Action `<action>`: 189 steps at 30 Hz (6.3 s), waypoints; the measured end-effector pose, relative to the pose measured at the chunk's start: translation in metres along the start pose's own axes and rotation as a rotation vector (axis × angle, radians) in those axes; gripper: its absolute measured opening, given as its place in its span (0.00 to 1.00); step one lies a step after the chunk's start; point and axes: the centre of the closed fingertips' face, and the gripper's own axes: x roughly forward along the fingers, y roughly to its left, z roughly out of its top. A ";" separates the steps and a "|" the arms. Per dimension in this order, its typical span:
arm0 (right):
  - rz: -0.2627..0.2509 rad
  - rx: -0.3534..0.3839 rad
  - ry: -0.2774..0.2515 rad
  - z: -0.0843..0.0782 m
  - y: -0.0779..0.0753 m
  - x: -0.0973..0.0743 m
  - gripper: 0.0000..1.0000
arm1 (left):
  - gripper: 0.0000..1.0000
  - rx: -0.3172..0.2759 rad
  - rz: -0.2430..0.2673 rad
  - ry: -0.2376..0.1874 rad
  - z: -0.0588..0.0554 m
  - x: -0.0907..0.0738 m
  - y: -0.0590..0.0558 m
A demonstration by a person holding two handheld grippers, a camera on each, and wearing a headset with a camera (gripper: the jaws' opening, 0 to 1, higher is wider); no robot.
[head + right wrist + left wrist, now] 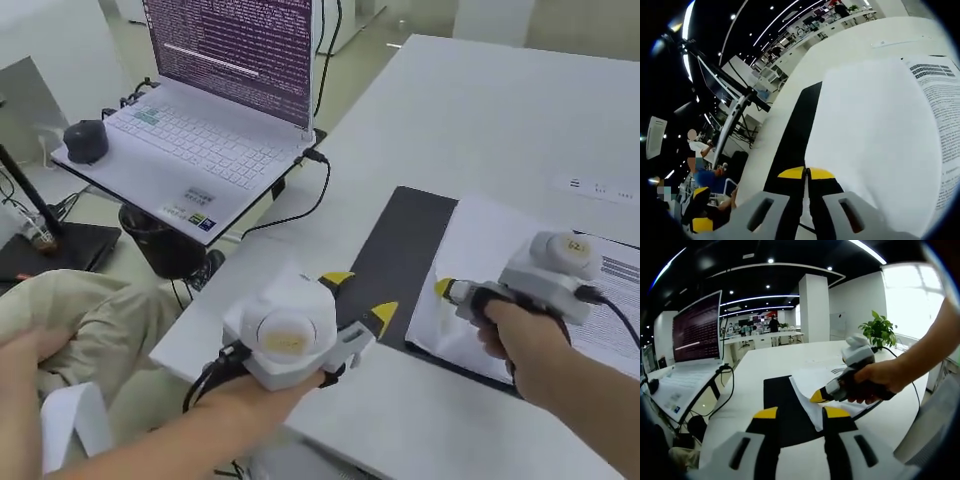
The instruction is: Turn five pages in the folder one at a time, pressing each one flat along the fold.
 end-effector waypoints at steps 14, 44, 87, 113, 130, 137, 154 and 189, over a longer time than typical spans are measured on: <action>0.040 -0.052 0.004 -0.011 -0.001 -0.003 0.00 | 0.32 0.014 -0.038 0.047 -0.011 0.019 -0.014; -0.049 0.091 -0.212 0.029 -0.104 -0.106 0.00 | 0.32 0.010 -0.095 0.222 -0.071 0.105 -0.068; -0.129 -0.256 -0.331 0.095 -0.139 -0.063 0.00 | 0.32 -0.028 -0.039 0.159 -0.091 0.105 -0.063; -0.145 -0.312 -0.348 0.156 -0.163 -0.021 0.00 | 0.32 -0.031 -0.044 0.129 -0.088 0.103 -0.063; -0.202 -0.352 -0.351 0.187 -0.176 0.007 0.00 | 0.32 -0.035 -0.048 0.117 -0.088 0.104 -0.062; -0.195 -0.321 -0.350 0.187 -0.181 0.006 0.00 | 0.32 -0.036 -0.049 0.118 -0.088 0.104 -0.062; -0.157 -0.321 -0.349 0.158 -0.173 -0.011 0.00 | 0.32 -0.035 -0.051 0.110 -0.088 0.103 -0.062; -0.089 -0.302 -0.360 0.064 -0.117 -0.076 0.00 | 0.32 -0.033 -0.050 0.106 -0.091 0.103 -0.062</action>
